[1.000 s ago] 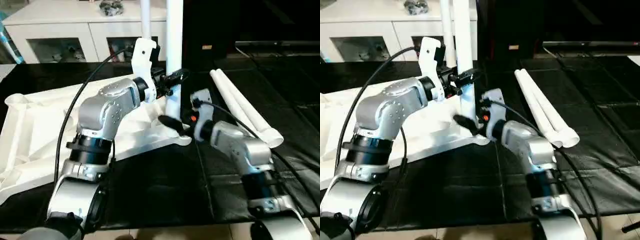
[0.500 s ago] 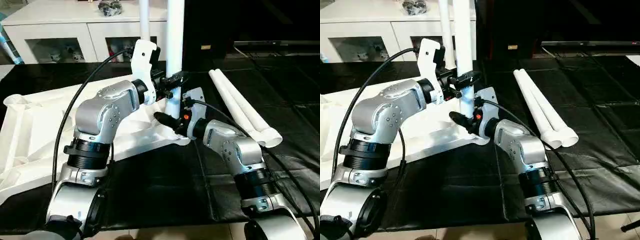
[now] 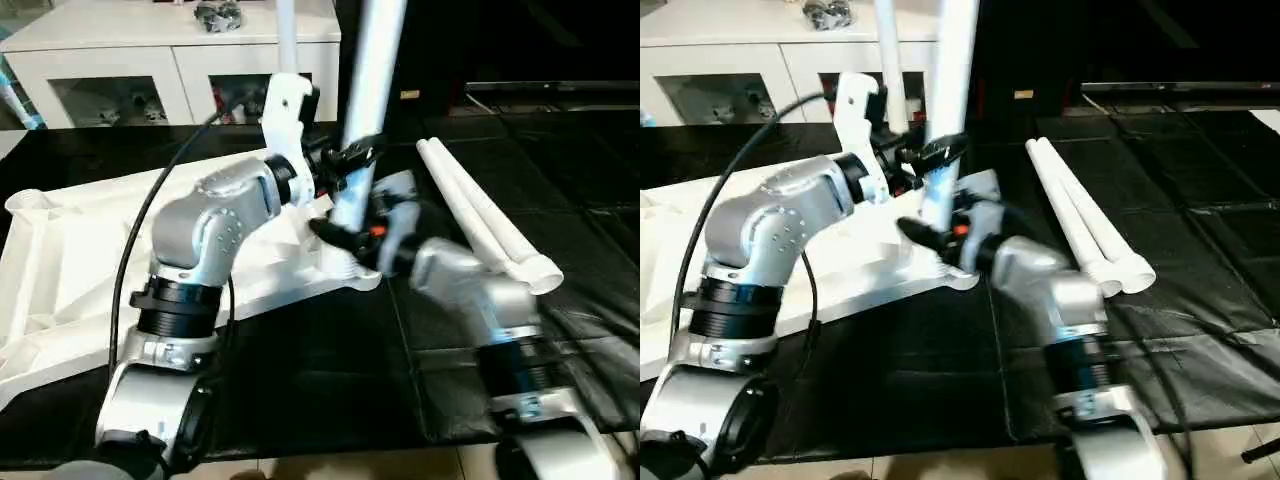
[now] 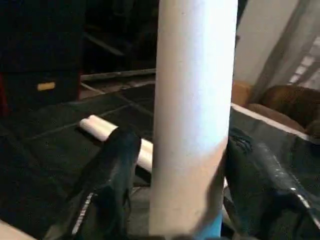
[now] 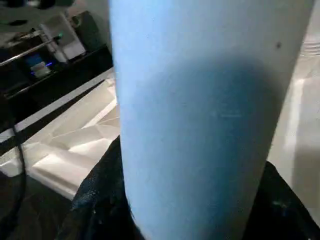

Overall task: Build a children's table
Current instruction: Insert table leg to table base

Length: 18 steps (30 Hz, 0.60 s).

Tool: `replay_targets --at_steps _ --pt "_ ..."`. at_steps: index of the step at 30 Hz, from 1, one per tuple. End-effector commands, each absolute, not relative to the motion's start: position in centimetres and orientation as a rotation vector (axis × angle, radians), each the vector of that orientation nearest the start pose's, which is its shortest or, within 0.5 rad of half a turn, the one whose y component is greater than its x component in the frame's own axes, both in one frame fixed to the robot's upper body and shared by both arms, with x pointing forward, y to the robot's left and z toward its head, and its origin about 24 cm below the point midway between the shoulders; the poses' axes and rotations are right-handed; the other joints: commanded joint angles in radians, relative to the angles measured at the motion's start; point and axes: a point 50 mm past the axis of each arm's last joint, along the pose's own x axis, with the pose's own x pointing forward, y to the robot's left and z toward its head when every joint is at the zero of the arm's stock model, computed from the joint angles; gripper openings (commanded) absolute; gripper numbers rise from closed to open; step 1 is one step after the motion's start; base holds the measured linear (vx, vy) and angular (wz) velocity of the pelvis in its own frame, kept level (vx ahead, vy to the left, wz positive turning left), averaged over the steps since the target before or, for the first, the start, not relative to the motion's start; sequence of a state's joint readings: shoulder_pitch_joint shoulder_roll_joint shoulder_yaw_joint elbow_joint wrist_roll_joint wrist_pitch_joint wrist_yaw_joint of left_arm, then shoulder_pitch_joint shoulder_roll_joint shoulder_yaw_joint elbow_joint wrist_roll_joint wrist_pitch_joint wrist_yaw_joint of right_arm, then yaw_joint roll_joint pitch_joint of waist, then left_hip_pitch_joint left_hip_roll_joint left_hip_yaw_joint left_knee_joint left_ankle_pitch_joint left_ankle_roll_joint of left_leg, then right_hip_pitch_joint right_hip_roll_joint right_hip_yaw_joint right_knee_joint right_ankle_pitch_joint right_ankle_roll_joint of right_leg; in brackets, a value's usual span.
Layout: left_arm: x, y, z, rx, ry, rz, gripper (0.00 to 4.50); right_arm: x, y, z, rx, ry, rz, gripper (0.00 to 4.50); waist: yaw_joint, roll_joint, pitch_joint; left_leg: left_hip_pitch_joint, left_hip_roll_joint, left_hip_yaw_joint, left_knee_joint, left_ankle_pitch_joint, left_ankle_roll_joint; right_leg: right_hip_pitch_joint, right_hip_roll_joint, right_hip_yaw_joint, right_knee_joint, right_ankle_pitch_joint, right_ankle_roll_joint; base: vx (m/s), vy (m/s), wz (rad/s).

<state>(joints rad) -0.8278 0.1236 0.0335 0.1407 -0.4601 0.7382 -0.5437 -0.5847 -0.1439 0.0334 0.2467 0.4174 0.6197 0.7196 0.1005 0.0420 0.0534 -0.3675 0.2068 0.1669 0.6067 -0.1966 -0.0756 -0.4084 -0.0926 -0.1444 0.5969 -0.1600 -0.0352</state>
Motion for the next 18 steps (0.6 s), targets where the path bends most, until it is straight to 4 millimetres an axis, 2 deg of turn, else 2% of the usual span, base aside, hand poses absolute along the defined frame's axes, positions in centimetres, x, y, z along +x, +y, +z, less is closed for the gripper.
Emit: replay_targets --at_steps 1,4,7,9,13,15,17,18 --pt "34.2 7.2 20.9 -0.268 0.033 -0.995 3.1 32.3 -8.8 12.0 0.311 0.216 1.051 1.96 0.003 -0.01 -0.084 -0.001 0.016 -0.002 -0.056 -0.046 0.063 0.079 -0.059 0.062 -0.058 -0.161 -0.147 0.0 0.0 0.0" --pt "32.9 7.1 21.1 -0.355 0.052 -1.209 3.12 30.7 -9.2 12.2 0.281 0.239 1.241 1.96 0.008 -0.007 -0.085 -0.001 0.017 -0.002 -0.054 -0.046 0.073 0.077 -0.058 0.062 -0.057 -0.165 -0.153 0.0 0.0 0.0" --pt "32.4 7.2 21.1 -0.401 0.067 -1.291 3.12 29.9 -9.6 12.3 0.261 0.255 1.326 1.96 0.008 -0.007 -0.084 0.0 0.019 -0.002 -0.054 -0.051 0.076 0.075 -0.056 0.061 -0.058 -0.164 -0.156 0.0 0.0 0.0" --pt "32.2 7.3 21.2 -0.425 0.071 -1.329 3.12 29.6 -9.8 12.3 0.255 0.26 1.357 1.96 0.011 -0.009 -0.083 0.001 0.017 0.0 -0.054 -0.066 0.072 0.077 -0.057 0.06 -0.063 -0.198 -0.151 0.0 0.0 0.0" --pt "30.8 7.9 22.0 -0.52 0.05 -1.515 3.12 28.6 -10.6 12.4 0.235 0.292 1.452 1.96 0.012 -0.011 -0.082 0.001 0.017 -0.001 -0.055 -0.074 0.064 0.076 -0.056 0.059 -0.068 -0.24 -0.134 0.0 0.0 0.0" --pt "30.5 8.1 22.2 -0.54 0.047 -1.555 2.76 28.4 -10.8 12.4 0.231 0.301 1.47 1.96 0.012 -0.009 -0.082 0.001 0.021 -0.002 -0.055 -0.07 0.063 0.074 -0.056 0.059 -0.064 -0.232 -0.138 0.0 0.0 0.0" --pt "29.6 8.2 22.3 -0.523 0.038 -1.627 2.76 28.1 -11.0 12.5 0.223 0.313 1.497 1.96 0.012 -0.009 -0.082 0.001 0.019 -0.002 -0.055 -0.073 0.062 0.074 -0.055 0.059 -0.065 -0.237 -0.136 0.0 0.0 0.0" --pt "29.1 8.2 22.4 -0.508 0.035 -1.673 2.6 28.0 -11.1 12.5 0.22 0.319 1.511 1.96 0.012 -0.012 -0.082 0.002 0.021 -0.003 -0.056 -0.068 0.063 0.074 -0.056 0.06 -0.064 -0.235 -0.136 0.0 0.0 0.0"
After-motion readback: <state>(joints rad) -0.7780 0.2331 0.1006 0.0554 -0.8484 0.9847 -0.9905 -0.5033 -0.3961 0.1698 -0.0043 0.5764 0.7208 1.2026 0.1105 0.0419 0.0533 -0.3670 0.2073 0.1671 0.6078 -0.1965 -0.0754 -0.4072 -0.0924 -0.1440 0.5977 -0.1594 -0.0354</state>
